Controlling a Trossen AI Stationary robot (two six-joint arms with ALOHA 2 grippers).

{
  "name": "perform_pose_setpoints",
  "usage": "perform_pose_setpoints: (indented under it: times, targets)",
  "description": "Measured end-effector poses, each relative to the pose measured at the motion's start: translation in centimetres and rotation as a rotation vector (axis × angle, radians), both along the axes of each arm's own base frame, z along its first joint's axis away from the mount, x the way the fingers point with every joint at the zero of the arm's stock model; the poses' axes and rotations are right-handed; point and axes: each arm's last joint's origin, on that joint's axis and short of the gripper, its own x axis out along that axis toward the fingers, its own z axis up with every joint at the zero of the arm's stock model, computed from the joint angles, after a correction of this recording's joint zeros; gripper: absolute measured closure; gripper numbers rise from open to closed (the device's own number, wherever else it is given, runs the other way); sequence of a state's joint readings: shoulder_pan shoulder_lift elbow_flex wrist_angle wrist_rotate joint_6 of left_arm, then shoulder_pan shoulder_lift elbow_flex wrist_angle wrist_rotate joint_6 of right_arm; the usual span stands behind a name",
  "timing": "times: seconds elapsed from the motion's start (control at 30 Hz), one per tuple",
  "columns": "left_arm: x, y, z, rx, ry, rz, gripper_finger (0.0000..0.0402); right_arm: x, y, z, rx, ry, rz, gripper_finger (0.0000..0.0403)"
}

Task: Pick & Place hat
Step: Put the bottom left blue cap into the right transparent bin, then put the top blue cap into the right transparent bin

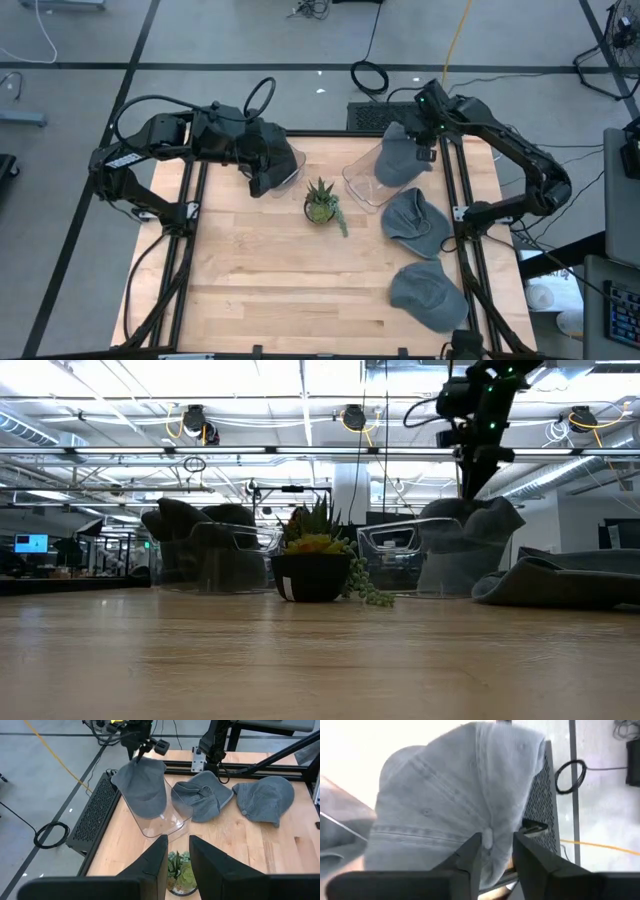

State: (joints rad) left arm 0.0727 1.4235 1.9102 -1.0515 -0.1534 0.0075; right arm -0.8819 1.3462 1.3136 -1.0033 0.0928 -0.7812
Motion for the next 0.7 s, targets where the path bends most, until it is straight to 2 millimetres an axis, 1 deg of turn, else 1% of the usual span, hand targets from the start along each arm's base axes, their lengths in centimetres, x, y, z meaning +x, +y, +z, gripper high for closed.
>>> perform_pose_setpoints:
  times: [0.17, 0.3, 0.4, 0.57, 0.7]
  targets:
    - [0.0, 0.0, 0.0, 0.003, 0.001, -0.01, 0.0314, -0.4, 0.5, 1.0, -0.033, -0.055, -0.025, 0.0267]
    - [0.0, -0.1, 0.0, -0.004, 0.0, -0.021, 0.0314, -0.8, 0.7, 1.4, -0.076, -0.061, -0.127, 0.0216]
    - [0.0, -0.1, 0.0, -0.007, 0.0, -0.024, 0.0314, -1.1, 1.1, 2.0, -0.081, -0.108, -0.185, 0.0175]
    - [0.0, -0.1, 0.0, -0.007, 0.0, -0.023, 0.0314, -1.6, 2.3, 3.5, -0.112, -0.246, -0.283, 0.0124]
    - [0.0, 0.1, 0.0, -0.007, -0.001, -0.015, 0.0314, -1.9, 3.5, 5.3, -0.155, -0.417, -0.355, 0.0095]
